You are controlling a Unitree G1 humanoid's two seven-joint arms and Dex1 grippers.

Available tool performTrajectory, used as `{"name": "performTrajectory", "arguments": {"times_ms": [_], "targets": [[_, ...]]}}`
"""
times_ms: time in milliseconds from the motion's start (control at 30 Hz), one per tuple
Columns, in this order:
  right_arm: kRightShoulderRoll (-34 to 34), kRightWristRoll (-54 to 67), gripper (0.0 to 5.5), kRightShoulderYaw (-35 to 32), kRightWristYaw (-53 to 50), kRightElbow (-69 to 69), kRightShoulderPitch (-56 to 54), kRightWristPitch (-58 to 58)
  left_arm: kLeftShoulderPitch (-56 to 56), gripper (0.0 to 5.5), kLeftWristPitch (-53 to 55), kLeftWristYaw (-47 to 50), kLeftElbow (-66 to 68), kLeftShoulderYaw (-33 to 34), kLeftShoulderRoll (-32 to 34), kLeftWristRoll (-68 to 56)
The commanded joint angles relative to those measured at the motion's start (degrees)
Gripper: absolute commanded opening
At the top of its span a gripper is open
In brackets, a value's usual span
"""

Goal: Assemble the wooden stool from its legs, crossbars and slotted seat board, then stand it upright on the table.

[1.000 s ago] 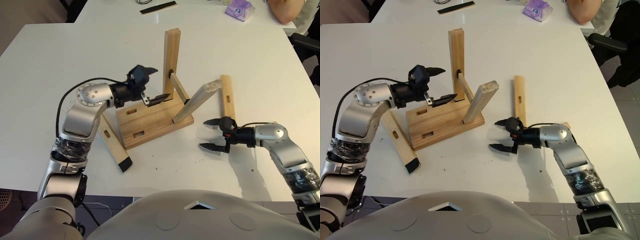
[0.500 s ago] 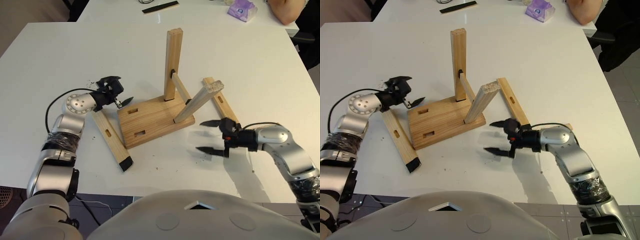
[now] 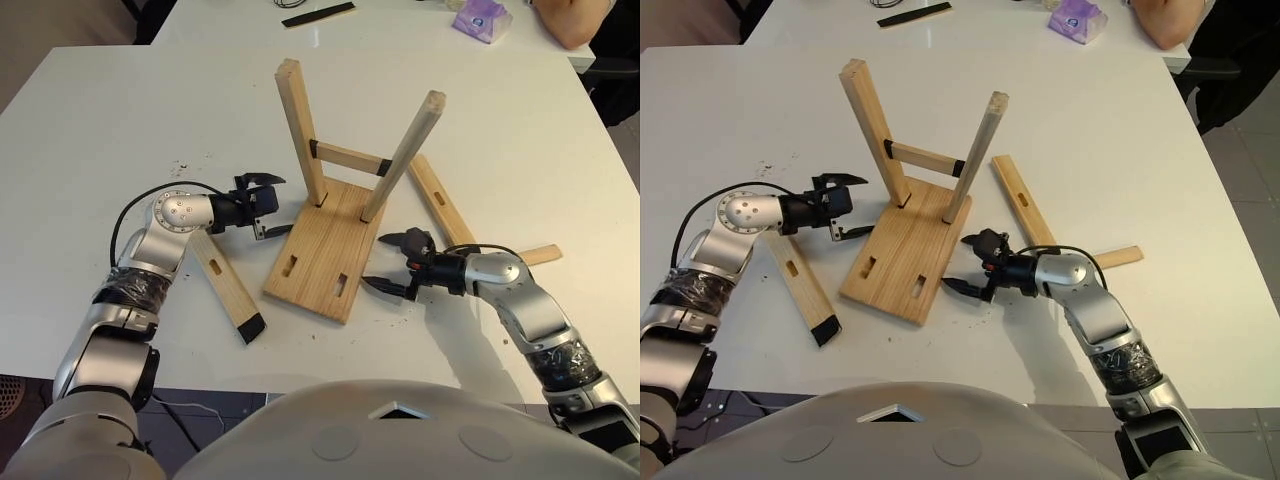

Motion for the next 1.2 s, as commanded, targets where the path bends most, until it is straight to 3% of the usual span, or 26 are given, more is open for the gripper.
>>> {"name": "performTrajectory", "arguments": {"times_ms": [33, 667, 867, 1200], "targets": [[0.91, -0.74, 4.81, -0.82, -1.87, 0.46, -2.15, -0.25, 3.05, 4.80, 3.61, 0.60, -4.09, -2.19, -4.71, -1.16], [-4.53, 2.42, 4.81, -7.58, 2.09, -5.90, -2.21, 0.84, 14.35, 4.80, 16.96, 10.37, -21.31, 0.94, -6.66, -2.09], [-7.40, 2.57, 4.81, -6.49, 5.57, -7.38, 0.23, 0.96, 13.48, 4.80, 17.46, 11.55, -21.61, 1.46, -6.84, -1.13], [-3.44, -0.62, 4.81, -6.46, 0.61, -0.27, -4.11, -0.80, 13.12, 4.80, 19.88, 12.42, -24.84, 1.62, -7.63, -1.45]]}}
